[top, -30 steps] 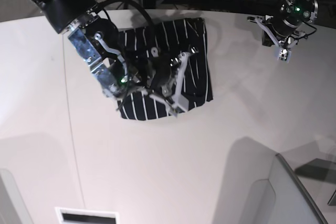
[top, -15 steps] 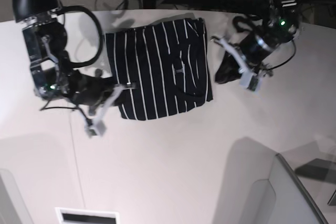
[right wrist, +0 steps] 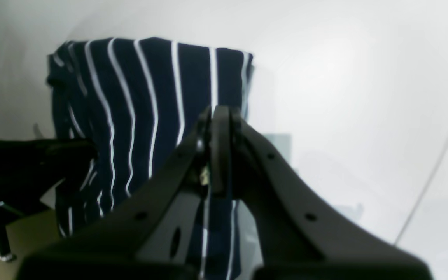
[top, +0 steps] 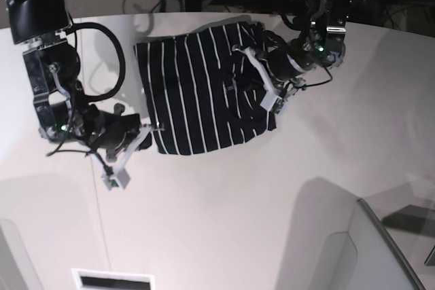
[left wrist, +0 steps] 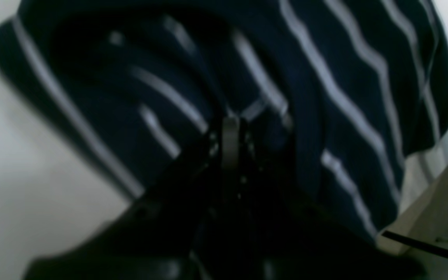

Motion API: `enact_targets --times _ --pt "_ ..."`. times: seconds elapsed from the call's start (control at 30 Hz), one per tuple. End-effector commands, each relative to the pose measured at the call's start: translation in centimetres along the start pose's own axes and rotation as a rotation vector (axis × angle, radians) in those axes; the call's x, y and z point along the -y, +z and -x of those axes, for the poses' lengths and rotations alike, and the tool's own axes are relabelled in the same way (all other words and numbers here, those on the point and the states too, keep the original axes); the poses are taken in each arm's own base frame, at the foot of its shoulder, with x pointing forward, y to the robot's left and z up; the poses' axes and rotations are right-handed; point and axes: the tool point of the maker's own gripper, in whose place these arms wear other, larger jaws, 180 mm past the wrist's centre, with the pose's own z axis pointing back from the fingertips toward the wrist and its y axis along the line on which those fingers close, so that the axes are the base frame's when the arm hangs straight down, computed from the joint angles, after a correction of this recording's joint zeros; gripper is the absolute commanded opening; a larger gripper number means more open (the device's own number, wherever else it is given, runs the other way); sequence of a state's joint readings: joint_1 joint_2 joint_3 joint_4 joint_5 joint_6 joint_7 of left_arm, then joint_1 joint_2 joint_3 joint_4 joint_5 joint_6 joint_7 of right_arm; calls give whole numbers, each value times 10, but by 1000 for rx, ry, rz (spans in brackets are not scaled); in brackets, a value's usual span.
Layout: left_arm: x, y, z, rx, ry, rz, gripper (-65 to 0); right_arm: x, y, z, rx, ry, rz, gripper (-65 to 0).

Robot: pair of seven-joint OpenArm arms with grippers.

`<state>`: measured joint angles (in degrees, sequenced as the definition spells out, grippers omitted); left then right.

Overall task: Layout the t-shirt on the table in an organized manner, then fold the t-shirt properly
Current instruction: 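Grasp the folded shirt's edges with both grippers and tuck them under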

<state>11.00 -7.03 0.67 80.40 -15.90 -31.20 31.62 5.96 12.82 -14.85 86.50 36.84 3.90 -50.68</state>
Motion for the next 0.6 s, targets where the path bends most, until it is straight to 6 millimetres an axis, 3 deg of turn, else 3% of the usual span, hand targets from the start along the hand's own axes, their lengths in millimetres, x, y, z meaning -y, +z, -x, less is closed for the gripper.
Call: enact_targets --times 0.0,0.17,0.23,0.4,0.57 --pt "0 7 -20 68 -10 0 -650 -3 4 -11 31 21 -17 -650" --pt "-28 62 -51 191 -47 -139 -650 -5 4 1 11 62 -47 -650" --pt "-29 81 -50 198 -69 -171 -650 5 6 9 -7 65 -25 -650" --pt "-15 91 6 31 -64 -149 -650 20 9 21 -25 64 5 -650" --pt "-6 97 35 -39 -38 -136 -650 25 10 25 -9 60 13 -650"
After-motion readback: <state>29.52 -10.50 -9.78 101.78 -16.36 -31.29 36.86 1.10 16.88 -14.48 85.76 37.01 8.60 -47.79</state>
